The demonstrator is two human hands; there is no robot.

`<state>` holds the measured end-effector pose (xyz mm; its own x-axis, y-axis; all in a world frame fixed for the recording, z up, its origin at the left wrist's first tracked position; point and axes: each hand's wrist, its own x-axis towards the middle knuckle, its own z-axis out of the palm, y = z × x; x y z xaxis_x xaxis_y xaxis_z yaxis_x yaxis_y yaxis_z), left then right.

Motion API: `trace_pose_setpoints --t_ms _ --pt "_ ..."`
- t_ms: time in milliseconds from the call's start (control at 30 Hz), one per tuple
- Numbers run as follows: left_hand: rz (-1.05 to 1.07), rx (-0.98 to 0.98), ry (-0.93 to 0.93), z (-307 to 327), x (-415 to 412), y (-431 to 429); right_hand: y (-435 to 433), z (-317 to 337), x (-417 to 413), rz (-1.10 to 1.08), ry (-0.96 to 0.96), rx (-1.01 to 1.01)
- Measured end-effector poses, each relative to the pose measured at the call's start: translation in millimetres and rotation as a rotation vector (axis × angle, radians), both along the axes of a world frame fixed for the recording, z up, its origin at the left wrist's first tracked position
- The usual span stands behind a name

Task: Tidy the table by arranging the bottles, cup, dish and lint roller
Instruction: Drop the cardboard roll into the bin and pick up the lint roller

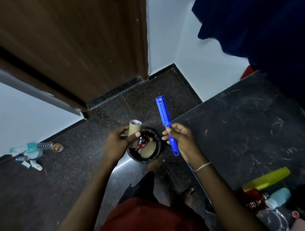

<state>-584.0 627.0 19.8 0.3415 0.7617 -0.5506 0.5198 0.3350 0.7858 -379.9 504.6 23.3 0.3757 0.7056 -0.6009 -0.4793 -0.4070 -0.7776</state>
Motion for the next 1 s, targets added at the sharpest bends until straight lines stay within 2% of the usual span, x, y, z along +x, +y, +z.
trace_pose_setpoints --t_ms 133,300,433,567,767,1000 --pt "0.122 -0.156 0.005 -56 -12 6 18 -39 -20 -0.012 0.036 -0.086" --pt "0.138 -0.206 0.116 -130 -19 16 38 -78 -30 0.019 0.011 -0.167" --pt "0.115 -0.249 0.215 -174 -20 28 52 -103 -31 0.086 -0.031 -0.214" --pt "-0.028 -0.297 0.309 -193 -18 39 59 -112 -28 0.120 -0.055 -0.240" --pt "-0.178 -0.161 0.410 -181 -23 56 60 -92 -19 0.151 -0.086 -0.222" --pt "-0.392 0.160 0.421 -139 -34 53 38 -59 -10 0.129 -0.151 -0.166"
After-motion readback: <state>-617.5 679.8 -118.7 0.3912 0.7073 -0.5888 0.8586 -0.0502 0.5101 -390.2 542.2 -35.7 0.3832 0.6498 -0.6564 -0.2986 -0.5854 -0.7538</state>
